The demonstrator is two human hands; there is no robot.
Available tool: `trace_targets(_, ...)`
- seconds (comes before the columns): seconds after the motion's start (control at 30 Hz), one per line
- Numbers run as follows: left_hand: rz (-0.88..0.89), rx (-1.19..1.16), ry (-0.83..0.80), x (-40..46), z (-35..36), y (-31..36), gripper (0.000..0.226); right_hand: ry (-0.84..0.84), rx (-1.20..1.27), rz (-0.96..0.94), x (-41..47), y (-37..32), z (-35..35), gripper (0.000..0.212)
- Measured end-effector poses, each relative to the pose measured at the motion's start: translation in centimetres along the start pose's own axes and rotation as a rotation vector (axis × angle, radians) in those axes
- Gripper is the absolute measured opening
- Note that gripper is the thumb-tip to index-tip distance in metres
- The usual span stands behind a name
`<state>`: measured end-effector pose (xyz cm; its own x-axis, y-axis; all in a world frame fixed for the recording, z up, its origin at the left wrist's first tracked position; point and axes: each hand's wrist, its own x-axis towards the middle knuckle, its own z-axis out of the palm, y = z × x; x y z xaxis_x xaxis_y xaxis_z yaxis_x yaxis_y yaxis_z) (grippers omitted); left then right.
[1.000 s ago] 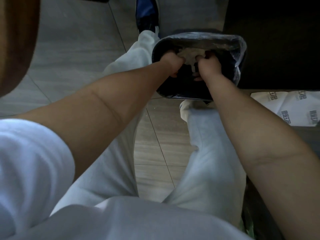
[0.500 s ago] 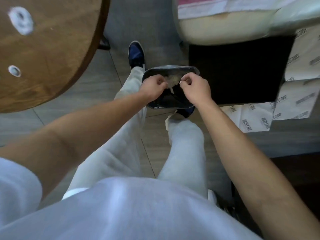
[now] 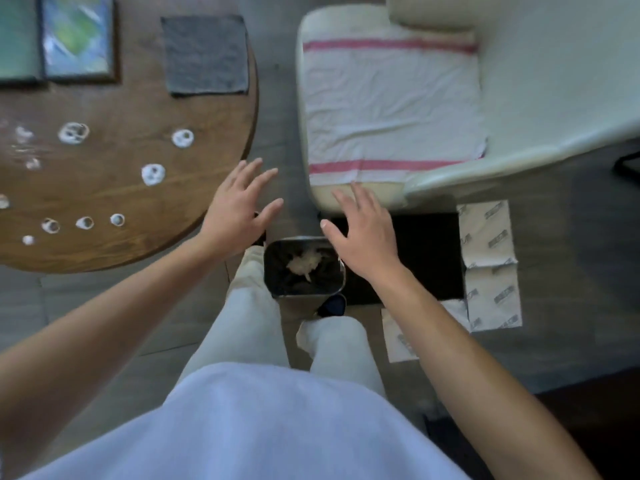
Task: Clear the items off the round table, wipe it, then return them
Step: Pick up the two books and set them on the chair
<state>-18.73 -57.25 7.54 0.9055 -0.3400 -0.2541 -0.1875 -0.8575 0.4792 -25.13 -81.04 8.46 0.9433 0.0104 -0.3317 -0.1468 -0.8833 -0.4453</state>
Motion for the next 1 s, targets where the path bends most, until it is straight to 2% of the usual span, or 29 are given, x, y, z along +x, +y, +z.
trace_targets(0.2,0.036,0.077,0.255,-4.5,-9.4,2.0,0.071,0.144,-0.003,-0.148,-1.6,-5.2,-8.8,0.062)
trace_targets(0.4,0.019,0.074,0.528,-11.1,-15.1,-0.2,0.063,0.246,0.003,-0.262,-4.0,-11.5,-12.4,0.066)
trace_targets(0.57,-0.073,0.116,0.652,-16.8,-18.7,-5.8,0.064,0.309,0.020,-0.324,-4.6,-17.3,-11.9,0.070)
trace_targets(0.77,-0.123,0.142,0.779,-20.3,-24.6,-14.2,0.063,0.327,0.058,-0.372,-3.7,-26.5,-8.9,0.063)
trace_targets(1.0,-0.163,0.093,0.792,-22.7,-28.7,-23.0,0.064,0.457,0.157,-0.464,-3.1,-36.0,-5.2,0.060)
